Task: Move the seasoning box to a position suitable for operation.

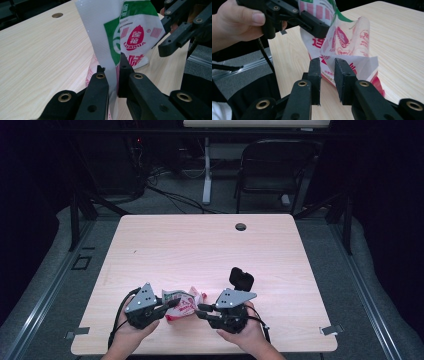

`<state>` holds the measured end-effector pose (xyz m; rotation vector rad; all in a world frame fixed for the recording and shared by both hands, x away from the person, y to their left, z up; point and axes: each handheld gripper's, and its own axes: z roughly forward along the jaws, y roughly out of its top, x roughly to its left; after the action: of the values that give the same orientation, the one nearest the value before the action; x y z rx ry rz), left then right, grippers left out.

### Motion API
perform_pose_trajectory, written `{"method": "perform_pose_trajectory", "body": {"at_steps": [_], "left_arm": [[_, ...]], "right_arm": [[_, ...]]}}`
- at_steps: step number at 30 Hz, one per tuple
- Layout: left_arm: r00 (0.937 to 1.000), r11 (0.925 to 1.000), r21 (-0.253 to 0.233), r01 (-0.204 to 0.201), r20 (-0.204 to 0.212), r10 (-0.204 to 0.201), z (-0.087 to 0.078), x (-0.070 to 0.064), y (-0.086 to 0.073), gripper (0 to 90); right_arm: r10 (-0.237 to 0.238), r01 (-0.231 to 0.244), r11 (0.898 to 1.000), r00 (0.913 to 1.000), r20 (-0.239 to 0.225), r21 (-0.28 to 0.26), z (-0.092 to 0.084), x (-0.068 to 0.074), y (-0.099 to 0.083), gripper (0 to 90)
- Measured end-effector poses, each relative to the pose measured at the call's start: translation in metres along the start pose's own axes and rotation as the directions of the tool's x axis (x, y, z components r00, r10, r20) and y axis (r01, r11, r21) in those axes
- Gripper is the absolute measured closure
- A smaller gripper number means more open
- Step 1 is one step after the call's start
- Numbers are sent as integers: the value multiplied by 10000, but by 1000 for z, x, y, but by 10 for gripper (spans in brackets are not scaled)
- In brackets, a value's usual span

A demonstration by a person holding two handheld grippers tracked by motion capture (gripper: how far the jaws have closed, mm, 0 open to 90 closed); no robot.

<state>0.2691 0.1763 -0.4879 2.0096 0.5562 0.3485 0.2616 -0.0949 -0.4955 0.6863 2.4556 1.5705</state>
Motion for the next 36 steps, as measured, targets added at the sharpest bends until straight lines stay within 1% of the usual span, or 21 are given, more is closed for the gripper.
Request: {"method": "perform_pose_trajectory", "body": {"at_steps": [3,6,7,8,9,10,11,12,13,14,15,18,19,20,21,24,28,31,33,35,36], "left_arm": [[9999,10000,44,-59,105,58,1,0,-1,897],[9999,10000,57,-67,116,67,0,-1,-1,898],[9999,10000,53,-78,112,78,0,-1,-1,898],[9999,10000,53,-78,112,78,0,-1,-1,898],[9999,10000,-3,-83,129,83,0,-2,-1,898],[9999,10000,-3,-83,129,83,0,-2,-1,899],[9998,9999,50,-91,156,90,1,-3,-1,898],[9998,9999,50,-91,156,90,1,-3,-1,898],[9998,9999,33,-103,185,102,1,-3,-1,898],[9997,9999,55,-147,169,146,1,-3,-1,898],[9998,9999,58,-143,170,142,1,-4,-1,898],[9997,9999,73,-149,187,147,2,-4,-1,898],[9997,9998,62,-167,181,165,2,-4,-1,897],[9997,9998,62,-167,181,165,2,-4,-1,898],[9997,9999,48,-127,209,126,2,-5,-2,897],[9996,9999,57,-140,240,139,2,-6,-2,896],[9995,9997,105,-211,230,208,3,-7,-2,895],[9996,9998,84,-196,223,195,2,-8,-2,896],[9996,9999,21,-144,236,143,2,-6,-3,896],[9995,10000,-76,38,312,-36,2,-5,-4,897],[9995,10000,-76,38,312,-36,2,-5,-4,898]], "right_arm": [[-124,126,9998,9999,-102,168,2,2,0,749],[-53,54,9999,9999,-153,103,2,1,0,732],[69,-67,9999,9998,-209,82,0,-2,0,685],[69,-67,9999,9998,-209,82,0,-2,0,685],[222,-222,9998,9997,-50,-10,-1,-5,0,628],[222,-222,9998,9997,-50,-10,-1,-5,0,628],[308,-307,9995,9993,209,-64,-2,-8,-1,563],[308,-307,9995,9993,209,-64,-2,-8,-1,563],[410,-410,9992,9989,210,-4,0,-10,-2,513],[470,-472,9988,9987,179,84,2,-11,-2,499],[447,-453,9986,9987,234,287,4,-11,-3,498],[349,-361,9986,9989,317,384,7,-10,-5,487],[190,-211,9988,9987,467,452,9,-9,-5,487],[190,-211,9988,9987,467,452,9,-9,-5,487],[31,-56,9993,9978,656,375,9,-7,-4,485],[74,-93,9996,9972,739,255,9,-7,-4,479],[97,-131,9992,9958,912,365,14,-9,-4,457],[-63,17,9989,9950,1001,462,19,-8,-4,454],[-261,194,9979,9936,1095,618,22,-8,-4,468],[-248,169,9975,9930,1158,685,24,-9,-4,503],[-248,169,9975,9930,1158,685,24,-9,-4,503]]}}
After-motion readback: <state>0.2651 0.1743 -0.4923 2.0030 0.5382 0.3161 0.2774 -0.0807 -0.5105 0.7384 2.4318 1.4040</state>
